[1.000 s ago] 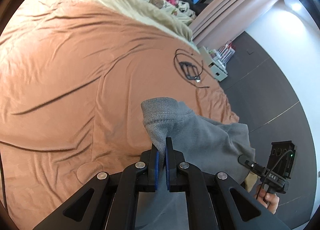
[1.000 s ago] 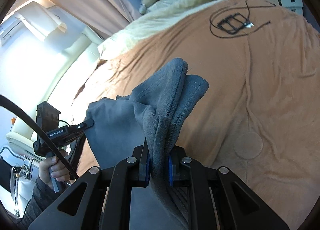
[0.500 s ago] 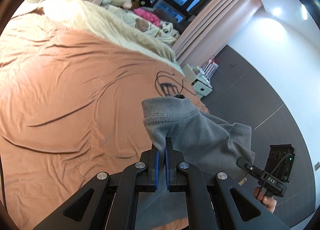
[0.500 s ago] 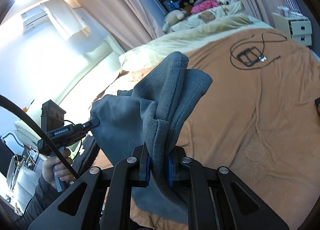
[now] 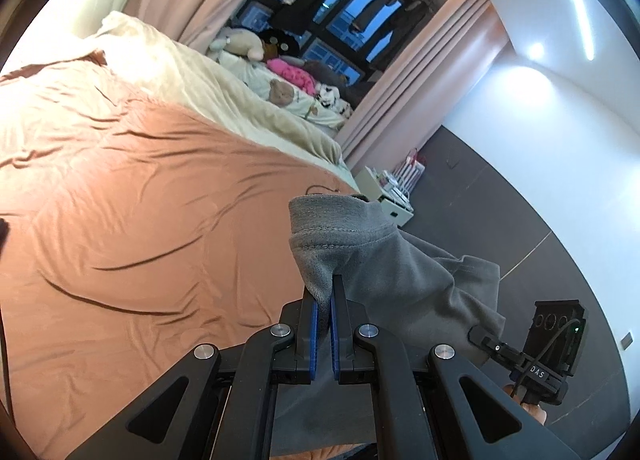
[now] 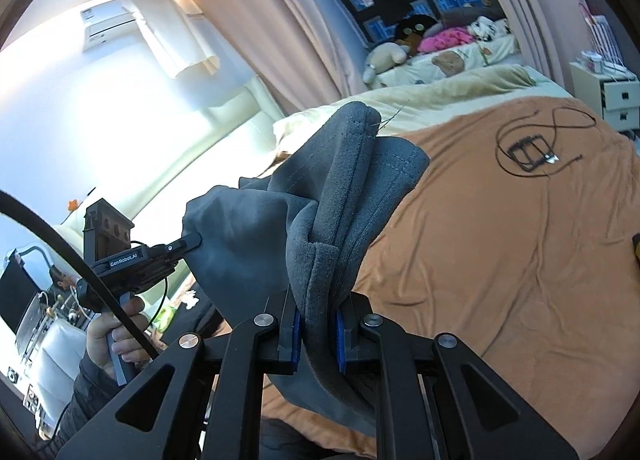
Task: Fold small clothes
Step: 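Lift the grey bundle with both tools and carry it toward the bed's headboard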
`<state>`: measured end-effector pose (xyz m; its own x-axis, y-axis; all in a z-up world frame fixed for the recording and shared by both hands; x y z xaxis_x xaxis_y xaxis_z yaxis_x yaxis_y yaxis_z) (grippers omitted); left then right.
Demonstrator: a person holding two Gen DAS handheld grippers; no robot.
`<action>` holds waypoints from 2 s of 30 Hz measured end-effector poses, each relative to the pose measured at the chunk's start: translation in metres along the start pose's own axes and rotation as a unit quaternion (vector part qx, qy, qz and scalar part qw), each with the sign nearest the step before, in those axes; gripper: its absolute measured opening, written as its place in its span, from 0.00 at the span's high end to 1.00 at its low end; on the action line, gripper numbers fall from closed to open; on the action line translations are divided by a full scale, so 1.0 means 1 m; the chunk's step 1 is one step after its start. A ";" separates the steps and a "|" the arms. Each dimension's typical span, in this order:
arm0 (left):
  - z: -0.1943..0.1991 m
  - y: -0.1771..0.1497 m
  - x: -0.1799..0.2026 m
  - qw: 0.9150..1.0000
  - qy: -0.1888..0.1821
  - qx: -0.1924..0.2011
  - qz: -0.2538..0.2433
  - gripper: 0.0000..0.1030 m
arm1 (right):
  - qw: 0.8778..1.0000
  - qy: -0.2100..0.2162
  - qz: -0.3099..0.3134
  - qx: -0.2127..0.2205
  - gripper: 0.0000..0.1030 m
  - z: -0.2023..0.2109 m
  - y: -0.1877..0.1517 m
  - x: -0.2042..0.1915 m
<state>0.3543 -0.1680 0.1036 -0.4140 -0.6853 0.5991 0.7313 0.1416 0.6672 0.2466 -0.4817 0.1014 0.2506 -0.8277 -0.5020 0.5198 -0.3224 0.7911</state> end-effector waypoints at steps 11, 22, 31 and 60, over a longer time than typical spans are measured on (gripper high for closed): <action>0.089 0.021 -0.018 0.998 0.014 0.056 0.000 0.96 | 0.998 0.038 0.042 -0.008 0.91 -0.025 0.011 -0.046; 0.163 0.034 -0.071 0.994 0.048 0.094 0.007 0.96 | 0.992 0.088 0.081 -0.030 0.91 -0.079 0.010 -0.093; 0.226 0.050 -0.130 0.988 0.087 0.124 -0.002 0.96 | 0.985 0.135 0.095 -0.048 0.91 -0.137 0.007 -0.118; 0.423 0.092 -0.304 0.952 0.220 0.213 0.021 0.96 | 0.951 0.246 0.139 -0.122 0.91 -0.283 -0.038 -0.209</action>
<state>0.3182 0.3557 0.1695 -0.0541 -0.8918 0.4491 0.4165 0.3887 0.8219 0.4051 -0.1669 0.0769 0.7269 -0.5316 -0.4348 0.5367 0.0447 0.8426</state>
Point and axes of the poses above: each gripper's, at about its wrist camera, not at the fingertips, and z roughly against the way its jaws point, x to its right, y to its top, the point moved 7 cm from there along -z, roughly the way its jaws point, and after that the axes turned 1 degree about x, right-handed, at the moved point
